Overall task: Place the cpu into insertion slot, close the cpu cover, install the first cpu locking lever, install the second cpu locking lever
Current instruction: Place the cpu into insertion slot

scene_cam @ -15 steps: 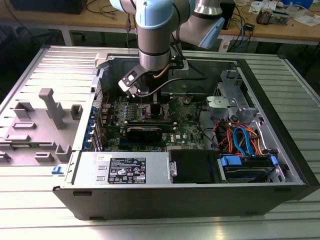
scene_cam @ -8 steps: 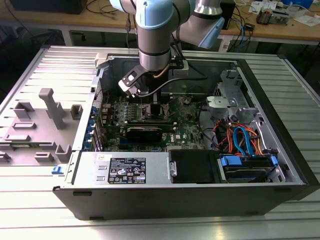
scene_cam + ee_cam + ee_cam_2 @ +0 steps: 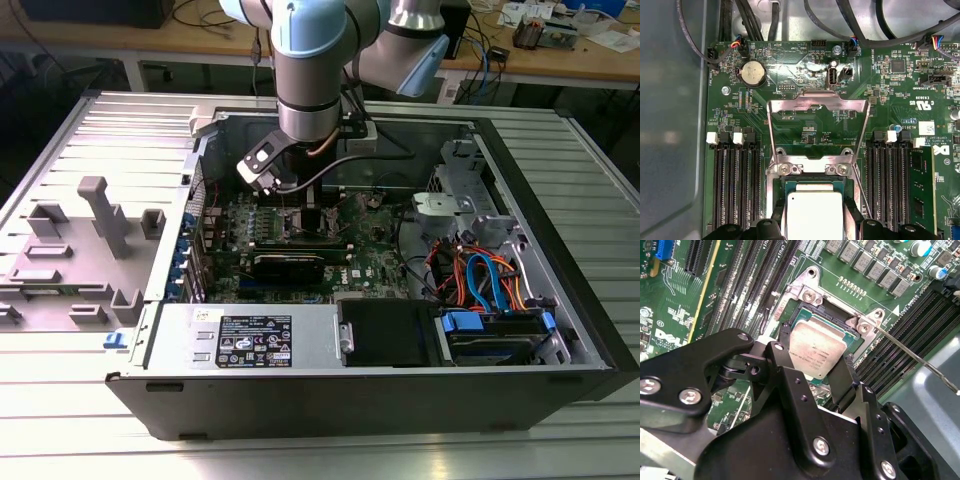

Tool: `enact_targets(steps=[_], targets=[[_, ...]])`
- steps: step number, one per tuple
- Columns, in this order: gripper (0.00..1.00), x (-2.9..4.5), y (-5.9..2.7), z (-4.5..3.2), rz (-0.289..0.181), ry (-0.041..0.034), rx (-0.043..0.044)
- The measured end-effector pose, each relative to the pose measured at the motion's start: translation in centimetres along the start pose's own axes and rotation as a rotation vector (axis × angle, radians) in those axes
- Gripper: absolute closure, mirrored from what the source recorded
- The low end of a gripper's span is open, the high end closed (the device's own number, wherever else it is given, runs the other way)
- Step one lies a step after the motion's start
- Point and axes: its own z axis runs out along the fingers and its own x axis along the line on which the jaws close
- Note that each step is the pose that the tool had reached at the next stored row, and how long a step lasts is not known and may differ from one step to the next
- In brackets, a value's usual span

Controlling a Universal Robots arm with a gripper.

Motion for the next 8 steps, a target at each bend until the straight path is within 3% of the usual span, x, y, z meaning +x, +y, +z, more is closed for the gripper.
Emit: enact_targets(steps=[8], targets=[[0.45, 0.01, 0.00, 0.07, 0.011, -0.0038, 0.0001]])
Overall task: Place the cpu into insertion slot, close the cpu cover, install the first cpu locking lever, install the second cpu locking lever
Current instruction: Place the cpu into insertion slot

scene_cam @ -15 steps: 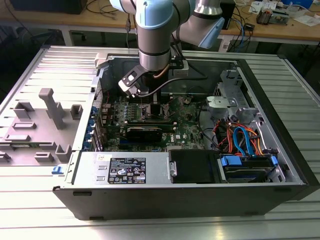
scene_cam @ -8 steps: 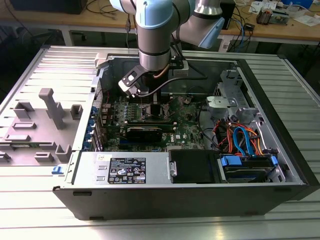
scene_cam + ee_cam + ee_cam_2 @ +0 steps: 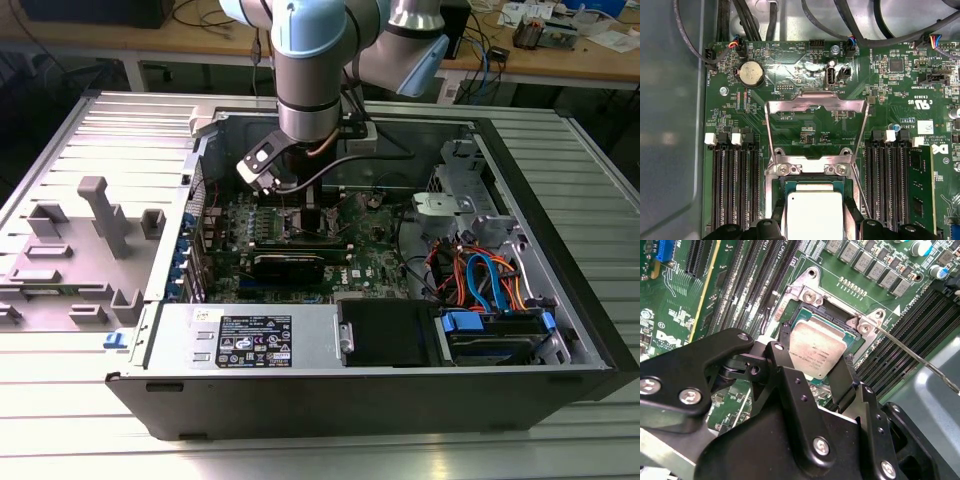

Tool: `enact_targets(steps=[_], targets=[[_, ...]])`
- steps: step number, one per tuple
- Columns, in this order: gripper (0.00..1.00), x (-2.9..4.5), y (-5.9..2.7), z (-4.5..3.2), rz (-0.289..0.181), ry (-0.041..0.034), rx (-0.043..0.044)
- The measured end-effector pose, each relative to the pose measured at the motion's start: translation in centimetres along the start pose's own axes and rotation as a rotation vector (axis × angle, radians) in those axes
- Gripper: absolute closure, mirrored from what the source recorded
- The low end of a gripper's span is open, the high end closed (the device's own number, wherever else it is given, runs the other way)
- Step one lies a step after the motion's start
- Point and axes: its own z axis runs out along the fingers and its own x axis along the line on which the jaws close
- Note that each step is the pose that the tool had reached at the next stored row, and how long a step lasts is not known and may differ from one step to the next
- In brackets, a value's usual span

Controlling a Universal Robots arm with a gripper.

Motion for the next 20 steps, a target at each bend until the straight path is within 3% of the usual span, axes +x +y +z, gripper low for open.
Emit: enact_targets(steps=[15, 20], targets=[[0.45, 0.08, -0.01, 0.13, 0.001, -0.0001, 0.0000], [0.38, 0.09, -0.01, 0.13, 0.001, -0.0001, 0.0000]])
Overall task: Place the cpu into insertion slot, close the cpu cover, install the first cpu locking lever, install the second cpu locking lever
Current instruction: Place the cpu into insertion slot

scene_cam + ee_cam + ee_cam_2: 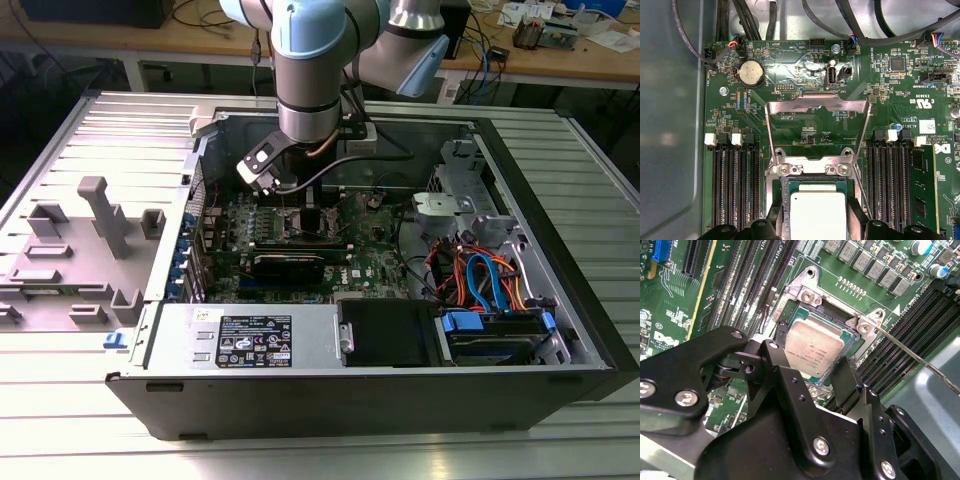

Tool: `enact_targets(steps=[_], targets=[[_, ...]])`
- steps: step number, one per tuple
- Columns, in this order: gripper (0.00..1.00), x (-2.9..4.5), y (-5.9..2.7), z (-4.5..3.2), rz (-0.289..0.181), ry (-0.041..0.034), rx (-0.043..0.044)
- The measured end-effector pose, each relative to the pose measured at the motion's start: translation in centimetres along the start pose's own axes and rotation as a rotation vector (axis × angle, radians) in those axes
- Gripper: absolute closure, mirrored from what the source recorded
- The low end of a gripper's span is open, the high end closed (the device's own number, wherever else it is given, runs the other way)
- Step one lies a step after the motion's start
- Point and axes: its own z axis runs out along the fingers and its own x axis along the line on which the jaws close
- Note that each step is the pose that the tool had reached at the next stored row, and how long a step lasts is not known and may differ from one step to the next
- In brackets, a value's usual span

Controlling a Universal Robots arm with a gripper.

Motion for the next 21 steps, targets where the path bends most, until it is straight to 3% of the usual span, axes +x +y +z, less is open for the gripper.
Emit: enact_targets(steps=[21], targets=[[0.38, 0.20, 0.05, 0.29, 0.000, 0.0016, 0.0001]])
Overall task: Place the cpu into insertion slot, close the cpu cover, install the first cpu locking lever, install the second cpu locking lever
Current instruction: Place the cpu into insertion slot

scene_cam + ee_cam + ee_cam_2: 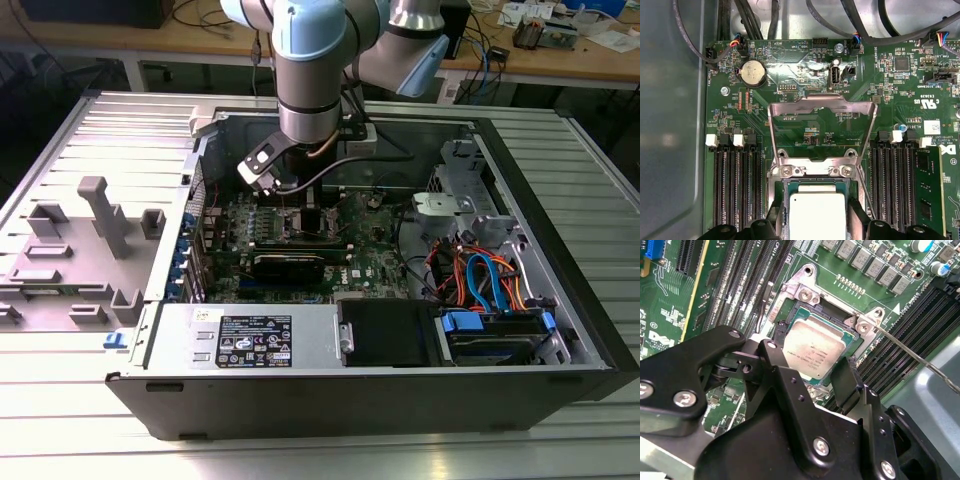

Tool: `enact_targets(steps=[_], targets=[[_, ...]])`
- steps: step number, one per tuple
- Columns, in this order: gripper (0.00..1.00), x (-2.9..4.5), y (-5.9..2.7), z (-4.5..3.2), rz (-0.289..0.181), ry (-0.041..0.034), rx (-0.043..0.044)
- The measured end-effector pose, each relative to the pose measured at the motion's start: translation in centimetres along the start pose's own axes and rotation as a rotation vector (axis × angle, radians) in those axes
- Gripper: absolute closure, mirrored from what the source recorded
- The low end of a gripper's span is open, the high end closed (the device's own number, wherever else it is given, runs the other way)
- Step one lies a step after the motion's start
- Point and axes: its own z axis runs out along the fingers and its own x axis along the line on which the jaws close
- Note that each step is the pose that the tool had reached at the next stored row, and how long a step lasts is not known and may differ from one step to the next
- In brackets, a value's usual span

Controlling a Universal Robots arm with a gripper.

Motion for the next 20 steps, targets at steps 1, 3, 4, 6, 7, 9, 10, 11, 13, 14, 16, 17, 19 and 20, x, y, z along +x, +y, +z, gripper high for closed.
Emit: enact_targets(steps=[1, 3, 4, 6, 7, 9, 10, 11, 13, 14, 16, 17, 19, 20], targets=[[0.38, 0.00, 0.00, 0.00, 0.000, 0.0001, 0.0000], [0.38, 0.00, 0.02, -0.23, 0.000, 0.0001, 0.0012], [0.38, 0.00, 0.04, -0.45, 0.000, 0.0000, 0.0027], [0.38, -0.01, 0.09, -0.73, 0.000, -0.0001, 0.0056], [0.38, -0.01, 0.11, -0.89, 0.000, 0.0000, 0.0079], [0.38, -0.01, 0.20, -1.25, 0.000, 0.0000, 0.0145], [0.38, -0.01, 0.24, -1.40, 0.000, -0.0001, 0.0180], [0.38, -0.02, 0.30, -1.56, 0.000, -0.0001, 0.0226], [0.40, -0.01, 0.41, -1.77, 0.000, -0.0002, 0.0315], [0.46, -0.02, 0.46, -1.87, 0.000, -0.0002, 0.0358], [0.58, -0.02, 0.50, -2.07, 0.000, -0.0003, 0.0417], [0.65, -0.02, 0.53, -2.24, 0.000, -0.0003, 0.0460], [0.71, -0.02, 0.56, -2.27, 0.000, -0.0001, 0.0489], [0.76, -0.02, 0.56, -2.27, 0.000, -0.0001, 0.0490]])
